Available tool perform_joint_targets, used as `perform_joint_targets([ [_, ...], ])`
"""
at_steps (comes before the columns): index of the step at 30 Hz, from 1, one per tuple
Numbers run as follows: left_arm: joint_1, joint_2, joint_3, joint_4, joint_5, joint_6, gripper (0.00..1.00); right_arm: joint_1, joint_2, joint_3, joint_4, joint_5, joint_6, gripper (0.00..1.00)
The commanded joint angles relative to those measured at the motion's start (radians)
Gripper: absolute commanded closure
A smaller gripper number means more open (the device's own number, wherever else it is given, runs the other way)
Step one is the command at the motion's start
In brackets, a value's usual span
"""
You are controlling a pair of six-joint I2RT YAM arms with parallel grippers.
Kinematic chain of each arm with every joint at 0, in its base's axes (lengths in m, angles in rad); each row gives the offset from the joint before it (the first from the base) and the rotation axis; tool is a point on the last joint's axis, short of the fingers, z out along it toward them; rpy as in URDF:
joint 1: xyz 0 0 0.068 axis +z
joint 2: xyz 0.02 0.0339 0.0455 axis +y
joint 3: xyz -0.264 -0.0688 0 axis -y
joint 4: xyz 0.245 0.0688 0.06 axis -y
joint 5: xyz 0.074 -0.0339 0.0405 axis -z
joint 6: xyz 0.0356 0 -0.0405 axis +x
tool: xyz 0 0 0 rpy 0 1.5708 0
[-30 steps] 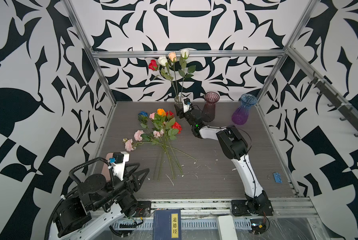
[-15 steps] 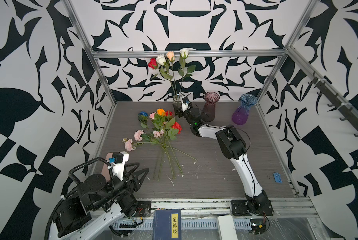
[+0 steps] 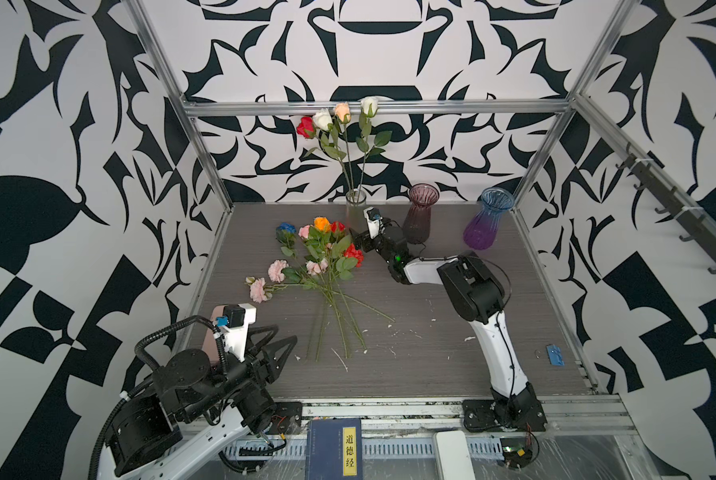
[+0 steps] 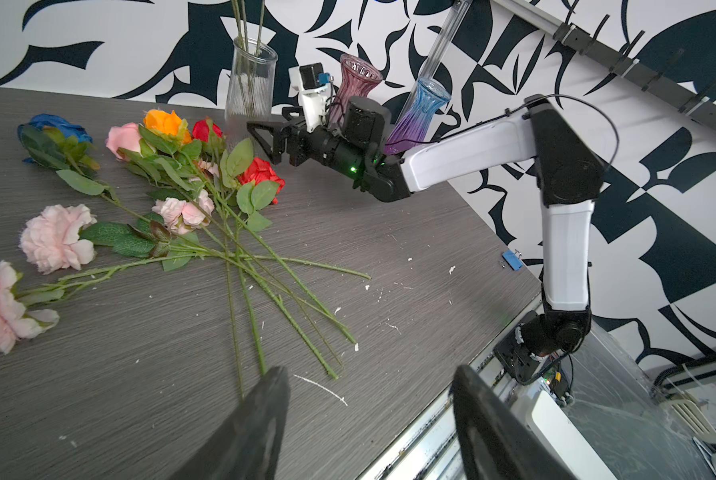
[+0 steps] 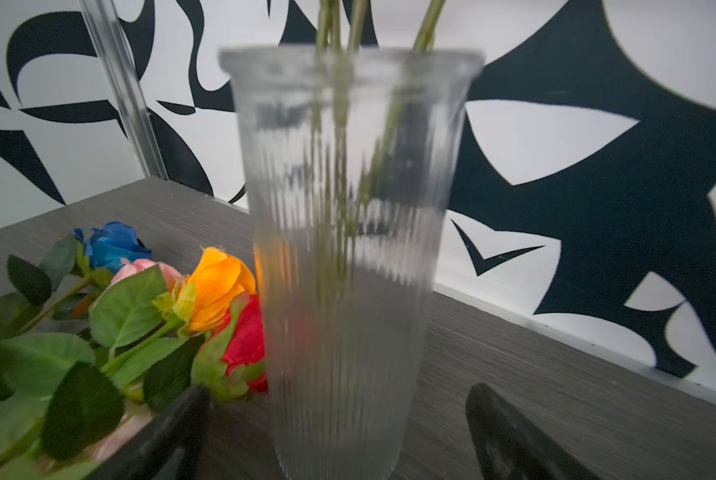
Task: Arrange the flowers into the vase
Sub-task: 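Move the clear vase farther from the robot beside the dark purple vase, right gripper, then release the clear vase and grasp the dark purple vase rim with the right gripper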
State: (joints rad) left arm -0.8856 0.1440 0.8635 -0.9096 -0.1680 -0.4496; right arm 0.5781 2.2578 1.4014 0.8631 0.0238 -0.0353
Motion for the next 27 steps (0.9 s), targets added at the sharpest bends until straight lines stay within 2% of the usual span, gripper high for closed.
perform_joint_targets([
  [1, 0.003, -0.015, -0.009, -0.013, -0.017, -0.016, 0.32, 0.012, -0.233, -0.058, 0.019, 0.016, -0.045, 0.01],
  [4, 0.004, -0.034, -0.009, -0.018, -0.025, -0.024, 0.31, 0.012, -0.4, -0.09, -0.171, 0.046, -0.047, 0.01],
  [7, 0.004, -0.055, -0.009, -0.02, -0.03, -0.027, 0.31, -0.001, -0.521, -0.001, -0.49, 0.095, 0.0, 0.03],
  [11, 0.009, -0.06, -0.012, -0.016, -0.021, -0.024, 0.3, -0.065, -0.535, 0.282, -1.006, 0.201, 0.168, 0.09],
  [15, 0.038, -0.035, -0.013, -0.006, 0.029, -0.017, 0.3, -0.174, -0.416, 0.633, -1.478, 0.179, 0.345, 0.2],
  [21, 0.088, 0.018, -0.02, 0.018, 0.133, 0.007, 0.29, -0.303, -0.227, 0.991, -1.84, 0.066, 0.44, 0.18],
  [24, 0.101, 0.031, -0.016, 0.014, 0.15, 0.007, 0.28, -0.363, -0.147, 1.091, -1.916, -0.029, 0.539, 0.18],
  [27, 0.102, 0.021, -0.02, 0.015, 0.147, 0.006, 0.28, -0.404, -0.102, 1.121, -1.927, -0.108, 0.599, 0.18],
])
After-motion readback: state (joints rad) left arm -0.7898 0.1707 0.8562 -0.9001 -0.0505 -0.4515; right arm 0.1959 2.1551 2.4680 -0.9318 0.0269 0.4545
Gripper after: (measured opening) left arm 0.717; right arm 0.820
